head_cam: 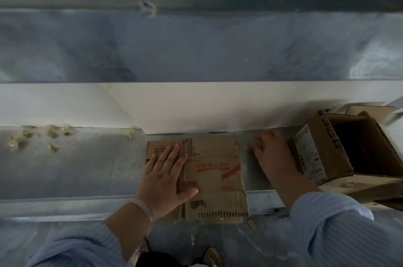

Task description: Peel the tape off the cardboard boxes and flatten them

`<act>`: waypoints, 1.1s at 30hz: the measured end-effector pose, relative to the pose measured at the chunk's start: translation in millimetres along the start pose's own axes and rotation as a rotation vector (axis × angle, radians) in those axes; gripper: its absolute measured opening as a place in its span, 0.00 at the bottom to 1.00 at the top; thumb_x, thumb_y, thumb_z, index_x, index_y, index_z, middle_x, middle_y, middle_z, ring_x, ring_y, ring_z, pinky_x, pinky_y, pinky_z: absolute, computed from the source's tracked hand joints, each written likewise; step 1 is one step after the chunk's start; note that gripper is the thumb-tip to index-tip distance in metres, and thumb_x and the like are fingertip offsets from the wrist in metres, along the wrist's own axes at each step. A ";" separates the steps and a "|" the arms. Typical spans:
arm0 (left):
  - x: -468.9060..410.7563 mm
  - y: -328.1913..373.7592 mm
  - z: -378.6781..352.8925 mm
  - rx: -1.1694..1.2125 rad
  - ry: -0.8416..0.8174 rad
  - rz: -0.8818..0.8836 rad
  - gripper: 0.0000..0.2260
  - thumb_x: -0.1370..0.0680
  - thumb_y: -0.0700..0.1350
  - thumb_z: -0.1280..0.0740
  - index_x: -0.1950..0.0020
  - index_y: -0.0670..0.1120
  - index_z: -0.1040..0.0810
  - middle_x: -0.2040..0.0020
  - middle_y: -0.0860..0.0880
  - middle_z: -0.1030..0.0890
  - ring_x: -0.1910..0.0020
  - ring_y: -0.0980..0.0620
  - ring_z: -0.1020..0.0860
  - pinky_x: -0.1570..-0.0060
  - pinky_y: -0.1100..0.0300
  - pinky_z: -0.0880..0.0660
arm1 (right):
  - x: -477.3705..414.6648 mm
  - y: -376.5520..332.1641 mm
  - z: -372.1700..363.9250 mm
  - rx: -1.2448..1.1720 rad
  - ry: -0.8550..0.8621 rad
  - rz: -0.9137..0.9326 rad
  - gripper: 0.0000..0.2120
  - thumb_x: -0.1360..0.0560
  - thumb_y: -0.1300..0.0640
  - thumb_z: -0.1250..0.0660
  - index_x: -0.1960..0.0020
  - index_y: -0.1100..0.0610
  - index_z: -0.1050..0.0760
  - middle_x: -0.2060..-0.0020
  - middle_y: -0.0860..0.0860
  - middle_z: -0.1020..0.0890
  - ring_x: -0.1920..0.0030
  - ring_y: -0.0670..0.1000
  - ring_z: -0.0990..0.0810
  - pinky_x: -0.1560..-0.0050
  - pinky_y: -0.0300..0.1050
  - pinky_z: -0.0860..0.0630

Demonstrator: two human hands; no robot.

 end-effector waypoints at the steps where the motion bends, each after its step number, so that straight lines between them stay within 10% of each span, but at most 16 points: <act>1: -3.2 -0.1 0.5 0.003 0.005 -0.005 0.44 0.30 0.78 0.59 0.21 0.53 0.48 0.21 0.50 0.55 0.22 0.49 0.56 0.27 0.46 0.56 | 0.9 1.8 0.0 0.029 0.003 -0.006 0.10 0.20 0.55 0.36 0.45 0.61 0.22 0.42 0.57 0.29 0.46 0.57 0.25 0.43 0.45 0.29; 8: -10.5 -0.2 -1.2 -0.006 0.024 -0.016 0.43 0.29 0.77 0.59 0.22 0.52 0.44 0.21 0.49 0.51 0.22 0.49 0.53 0.27 0.46 0.56 | 0.5 5.3 9.9 -0.008 0.042 -0.040 0.05 0.23 0.64 0.36 0.49 0.58 0.24 0.45 0.57 0.26 0.47 0.57 0.24 0.49 0.44 0.29; 15: -10.0 1.1 -1.2 -0.011 0.023 -0.023 0.40 0.26 0.75 0.54 0.23 0.52 0.40 0.22 0.47 0.44 0.23 0.46 0.44 0.29 0.44 0.49 | 52.5 -53.4 -24.7 0.119 -0.026 0.337 0.24 0.21 0.41 0.48 0.30 0.48 0.30 0.34 0.52 0.25 0.35 0.55 0.26 0.33 0.54 0.29; 25: -12.8 -2.3 -5.3 0.018 0.001 -0.035 0.41 0.33 0.78 0.65 0.24 0.61 0.62 0.23 0.51 0.65 0.23 0.50 0.64 0.27 0.47 0.62 | 62.6 -61.7 -82.7 0.364 -0.372 0.463 0.40 0.31 0.29 0.71 0.22 0.44 0.65 0.23 0.49 0.67 0.23 0.52 0.67 0.25 0.52 0.68; 33: -4.1 -8.5 0.5 0.114 0.041 -0.027 0.41 0.27 0.76 0.56 0.23 0.53 0.40 0.22 0.50 0.45 0.23 0.49 0.47 0.25 0.50 0.53 | 61.5 -44.9 -70.2 0.295 -0.384 0.357 0.50 0.35 0.23 0.67 0.22 0.51 0.67 0.25 0.44 0.69 0.27 0.42 0.71 0.28 0.43 0.69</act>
Point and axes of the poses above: each hand's wrist, its own x-axis away from the middle knuckle, its own z-axis out of the back of the hand, y = z × x, the point moved 5 cm from there along -x, towards the middle knuckle
